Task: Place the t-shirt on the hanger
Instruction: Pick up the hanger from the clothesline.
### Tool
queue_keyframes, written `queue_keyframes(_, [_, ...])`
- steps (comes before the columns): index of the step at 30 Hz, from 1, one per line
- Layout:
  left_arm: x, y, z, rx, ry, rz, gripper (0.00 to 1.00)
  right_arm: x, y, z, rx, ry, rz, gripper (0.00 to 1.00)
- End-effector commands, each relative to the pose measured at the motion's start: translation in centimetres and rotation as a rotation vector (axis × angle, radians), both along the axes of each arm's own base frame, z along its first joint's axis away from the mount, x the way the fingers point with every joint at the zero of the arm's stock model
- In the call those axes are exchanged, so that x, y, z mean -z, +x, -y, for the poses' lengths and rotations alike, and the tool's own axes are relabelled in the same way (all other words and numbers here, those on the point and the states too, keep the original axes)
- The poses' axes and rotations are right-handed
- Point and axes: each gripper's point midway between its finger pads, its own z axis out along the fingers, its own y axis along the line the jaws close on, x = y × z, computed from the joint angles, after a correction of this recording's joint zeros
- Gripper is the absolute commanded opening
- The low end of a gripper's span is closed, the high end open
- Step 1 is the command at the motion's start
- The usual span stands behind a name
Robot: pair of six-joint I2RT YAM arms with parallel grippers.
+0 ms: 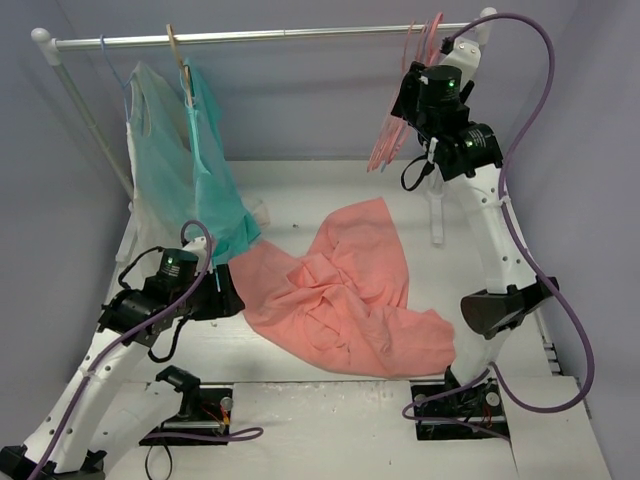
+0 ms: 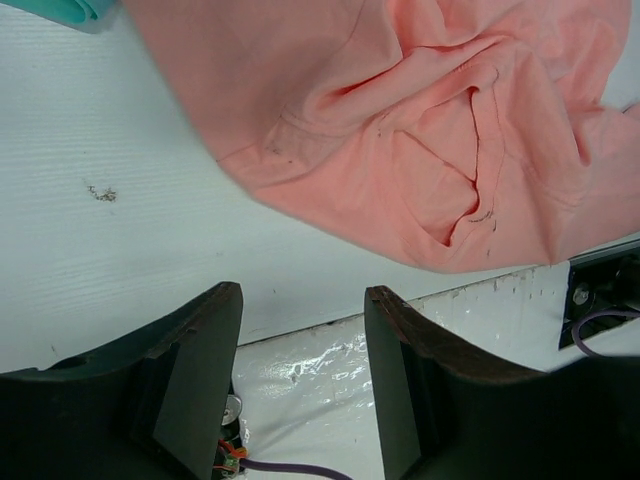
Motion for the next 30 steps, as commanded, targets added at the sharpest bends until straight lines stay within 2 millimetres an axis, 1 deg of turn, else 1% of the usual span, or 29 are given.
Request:
queue_keyframes(1, [-1.0, 0.0, 0.1, 0.004, -0.014, 0.024, 0.51, -1.0, 1.3, 1.4, 0.041, 0.027, 0.059, 0.6])
queue_keyframes(3, [-0.9, 0.0, 0.0, 0.004, -0.011, 0.022, 0.51, -0.2, 1.6, 1.6, 0.05, 0.015, 0.038, 0.59])
queue_keyframes(6, [-0.8, 0.0, 0.1, 0.007, -0.011, 0.019, 0.51, 0.4, 1.5, 2.3, 0.058, -0.001, 0.022, 0.54])
queue_keyframes(7, [-0.7, 0.0, 0.1, 0.006, -0.009, 0.017, 0.51, 0.6, 1.4, 2.5, 0.057, -0.006, 0.018, 0.5])
queue_keyframes(8, [-0.7, 0.1, 0.1, 0.006, -0.01, 0.018, 0.51, 0.7, 1.1, 3.1, 0.066, -0.01, 0.013, 0.48])
queue_keyframes(9, [-0.7, 0.1, 0.1, 0.007, -0.01, 0.016, 0.51, 0.9, 1.0, 3.4, 0.065, -0.017, 0.008, 0.46])
queue_keyframes(10, [-0.7, 0.1, 0.2, 0.007, -0.011, 0.018, 0.51, 0.8, 0.8, 3.7, 0.065, -0.019, 0.01, 0.42])
queue_keyframes(11, [-0.7, 0.2, 0.2, 0.008, -0.012, 0.019, 0.51, 0.8, 0.7, 3.9, 0.057, -0.02, 0.01, 0.39])
queue_keyframes(12, [-0.6, 0.3, 0.3, 0.009, -0.013, 0.017, 0.51, 0.8, 0.3, 4.5, 0.06, -0.027, 0.009, 0.36])
queue_keyframes(13, [-0.6, 0.3, 0.3, 0.01, -0.015, 0.014, 0.51, 0.7, 0.1, 4.7, 0.056, -0.043, 0.01, 0.3])
queue_keyframes(14, [-0.5, 0.4, 0.4, 0.011, -0.017, 0.015, 0.51, 0.6, 0.1, 4.8, 0.048, -0.044, 0.017, 0.26])
queue_keyframes(15, [-0.5, 0.4, 0.4, 0.011, -0.017, 0.015, 0.51, 0.6, -0.1, 5.6, 0.052, -0.049, 0.015, 0.22])
queue_keyframes(16, [-0.5, 0.4, 0.5, 0.012, -0.02, 0.013, 0.51, 0.6, -0.1, 5.9, 0.049, -0.057, 0.014, 0.14])
queue_keyframes(19, [-0.4, 0.5, 0.6, 0.014, -0.021, 0.011, 0.51, 0.5, -0.3, 6.5, 0.04, -0.074, 0.014, 0.03])
queue_keyframes(21, [-0.5, 0.5, 0.6, 0.015, -0.023, 0.012, 0.52, -0.5, -0.7, 6.7, 0.032, -0.101, 0.041, 0.0])
queue_keyframes(25, [-0.5, 0.6, 0.6, 0.014, -0.022, 0.014, 0.51, -3.4, -1.2, 6.6, 0.002, -0.145, 0.127, 0.0])
queue_keyframes(26, [-0.4, 0.6, 0.7, 0.013, -0.023, 0.013, 0.52, -4.4, -1.7, 6.8, 0.003, -0.153, 0.152, 0.0])
queue_keyframes(28, [-0.4, 0.7, 0.7, 0.013, -0.023, 0.013, 0.51, -5.7, -2.3, 6.8, -0.008, -0.165, 0.185, 0.0])
queue_keyframes(30, [-0.5, 0.7, 0.7, 0.014, -0.024, 0.013, 0.51, -7.1, -3.3, 7.0, -0.017, -0.168, 0.219, 0.0])
